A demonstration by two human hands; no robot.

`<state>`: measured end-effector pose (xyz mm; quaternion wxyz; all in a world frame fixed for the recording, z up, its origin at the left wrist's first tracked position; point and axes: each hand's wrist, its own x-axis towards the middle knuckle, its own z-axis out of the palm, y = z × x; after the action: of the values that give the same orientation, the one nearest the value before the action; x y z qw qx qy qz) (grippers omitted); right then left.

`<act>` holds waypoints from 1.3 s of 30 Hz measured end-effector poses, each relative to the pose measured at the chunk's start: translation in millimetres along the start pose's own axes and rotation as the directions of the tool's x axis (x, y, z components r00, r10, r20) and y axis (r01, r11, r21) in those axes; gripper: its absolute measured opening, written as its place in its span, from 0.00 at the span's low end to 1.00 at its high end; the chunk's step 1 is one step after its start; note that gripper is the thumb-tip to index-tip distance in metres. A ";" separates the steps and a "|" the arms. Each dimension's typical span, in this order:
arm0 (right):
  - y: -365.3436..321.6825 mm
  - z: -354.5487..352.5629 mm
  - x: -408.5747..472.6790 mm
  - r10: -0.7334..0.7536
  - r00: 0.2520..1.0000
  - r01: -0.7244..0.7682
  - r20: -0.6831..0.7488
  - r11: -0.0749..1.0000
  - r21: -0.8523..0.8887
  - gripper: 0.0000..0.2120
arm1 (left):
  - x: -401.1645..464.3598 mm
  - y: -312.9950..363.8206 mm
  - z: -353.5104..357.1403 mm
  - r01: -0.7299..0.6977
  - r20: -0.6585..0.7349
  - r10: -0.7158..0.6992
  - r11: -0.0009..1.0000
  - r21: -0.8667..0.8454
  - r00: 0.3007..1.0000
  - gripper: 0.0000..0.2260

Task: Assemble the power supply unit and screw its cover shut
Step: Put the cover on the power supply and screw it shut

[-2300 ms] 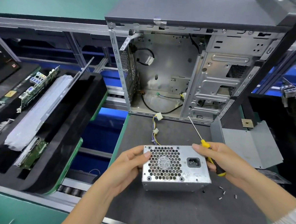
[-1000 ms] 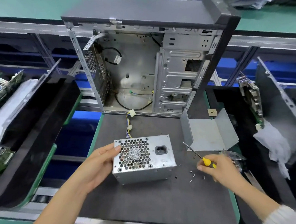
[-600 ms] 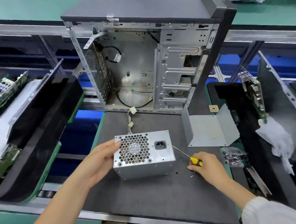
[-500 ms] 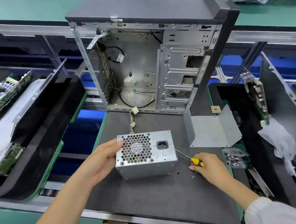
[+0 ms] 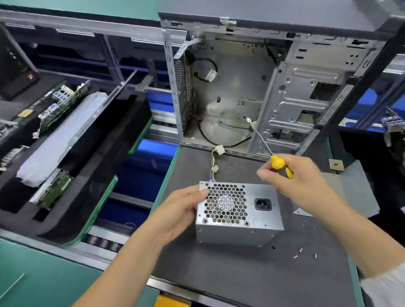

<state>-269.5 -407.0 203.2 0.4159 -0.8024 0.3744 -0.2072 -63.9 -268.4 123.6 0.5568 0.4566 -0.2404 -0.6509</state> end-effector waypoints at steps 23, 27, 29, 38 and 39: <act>-22.4 87.7 41.4 -0.182 0.974 0.222 0.137 0.896 -0.385 0.12 | 0.5 -2.3 -2.7 -0.011 -0.045 0.013 0.999 0.037 0.999 0.15; -20.5 90.1 38.2 -0.247 0.957 0.290 0.152 0.823 -0.488 0.12 | 0.3 -1.1 -1.7 -0.008 -0.049 0.009 1.000 0.012 0.999 0.18; -21.6 91.4 38.2 -0.273 0.948 0.318 0.163 0.796 -0.515 0.12 | 0.4 -1.1 -1.8 -0.012 -0.062 0.013 1.000 0.018 0.998 0.18; -31.8 74.8 62.3 0.076 0.901 -0.014 0.427 0.989 -0.148 0.10 | -2.3 -1.5 -2.7 -0.004 -0.037 0.005 1.000 0.017 0.999 0.15; -34.7 72.1 68.6 0.129 0.854 -0.056 0.505 0.986 -0.157 0.10 | -2.8 -1.6 -3.0 -0.004 -0.037 0.004 1.000 0.016 0.999 0.16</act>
<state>-164.7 -410.1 192.3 0.4540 -0.8363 0.3016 0.0602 -62.3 -264.8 121.8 0.5588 0.4725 -0.2361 -0.6393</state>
